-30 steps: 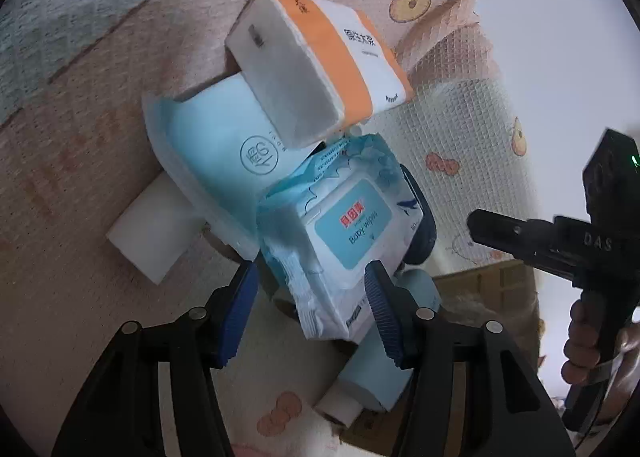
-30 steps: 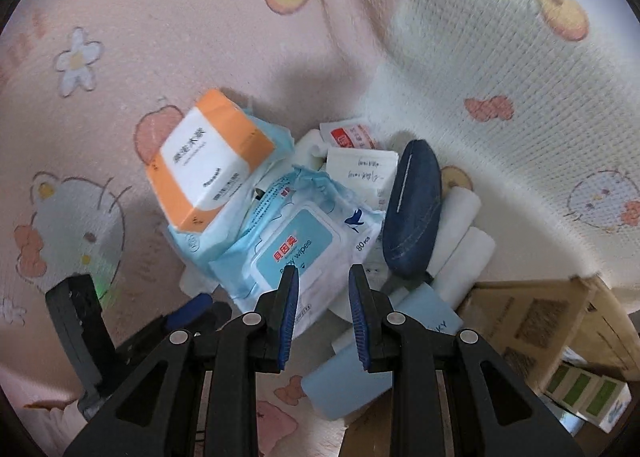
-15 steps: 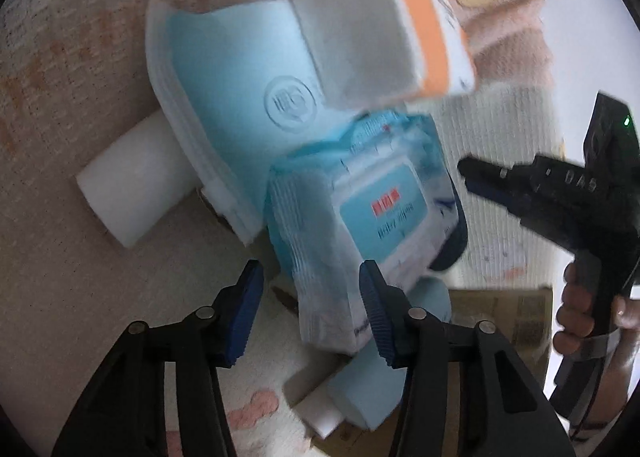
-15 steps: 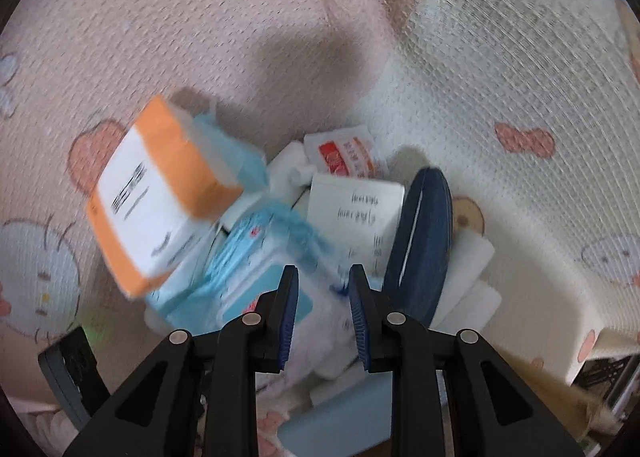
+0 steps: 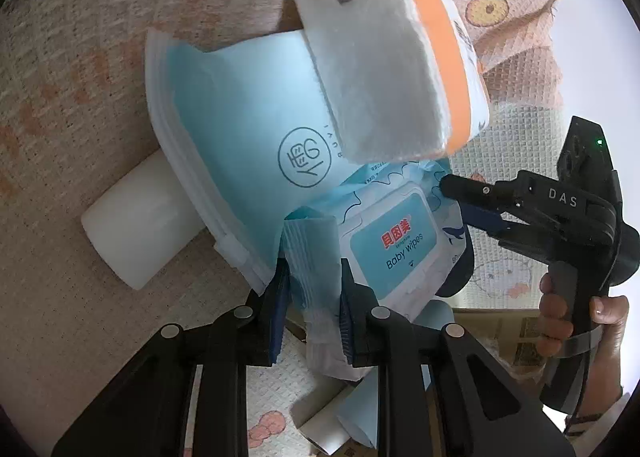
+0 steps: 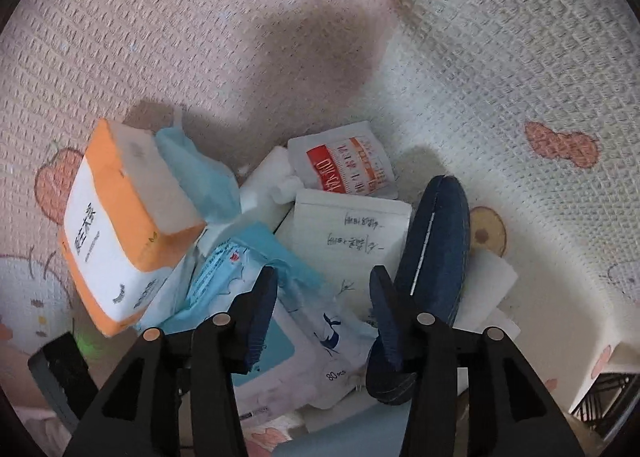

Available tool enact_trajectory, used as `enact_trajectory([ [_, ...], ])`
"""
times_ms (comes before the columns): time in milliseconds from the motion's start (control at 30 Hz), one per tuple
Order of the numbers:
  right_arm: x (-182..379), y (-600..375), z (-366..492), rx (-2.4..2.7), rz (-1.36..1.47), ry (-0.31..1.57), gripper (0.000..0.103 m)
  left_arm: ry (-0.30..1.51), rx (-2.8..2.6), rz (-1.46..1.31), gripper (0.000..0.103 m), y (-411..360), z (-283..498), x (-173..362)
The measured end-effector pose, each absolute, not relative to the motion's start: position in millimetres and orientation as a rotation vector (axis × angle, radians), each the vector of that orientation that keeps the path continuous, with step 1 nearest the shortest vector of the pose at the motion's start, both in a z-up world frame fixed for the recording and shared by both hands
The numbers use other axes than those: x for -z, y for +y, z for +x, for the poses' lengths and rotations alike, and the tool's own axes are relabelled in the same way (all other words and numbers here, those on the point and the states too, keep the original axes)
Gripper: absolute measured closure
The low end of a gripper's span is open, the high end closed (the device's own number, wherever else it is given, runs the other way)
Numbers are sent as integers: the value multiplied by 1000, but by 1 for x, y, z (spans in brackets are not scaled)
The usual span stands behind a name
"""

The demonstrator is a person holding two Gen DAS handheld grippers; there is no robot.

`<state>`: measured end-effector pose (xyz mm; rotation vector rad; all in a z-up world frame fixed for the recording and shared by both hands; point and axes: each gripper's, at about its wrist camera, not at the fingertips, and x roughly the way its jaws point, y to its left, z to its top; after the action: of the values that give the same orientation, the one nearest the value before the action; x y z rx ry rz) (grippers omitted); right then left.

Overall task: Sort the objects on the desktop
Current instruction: 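Grasp the blue baby-wipes pack with the right gripper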

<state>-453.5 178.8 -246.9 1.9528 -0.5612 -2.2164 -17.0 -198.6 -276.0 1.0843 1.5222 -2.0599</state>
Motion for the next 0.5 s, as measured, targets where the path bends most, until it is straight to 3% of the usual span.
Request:
enact_trajectory([
  [100, 254, 171, -451, 2137, 1966, -552, 58, 1518, 2057, 1095, 78, -198, -19, 274],
  [167, 254, 162, -451, 2150, 1965, -451, 58, 1520, 2062, 1103, 78, -198, -22, 274],
  [333, 251, 146, -452, 2121, 1991, -316, 54, 1534, 2074, 1139, 67, -200, -28, 271],
  [500, 235, 135, -445, 2085, 1997, -252, 48, 1546, 2075, 1170, 67, -202, -32, 266],
])
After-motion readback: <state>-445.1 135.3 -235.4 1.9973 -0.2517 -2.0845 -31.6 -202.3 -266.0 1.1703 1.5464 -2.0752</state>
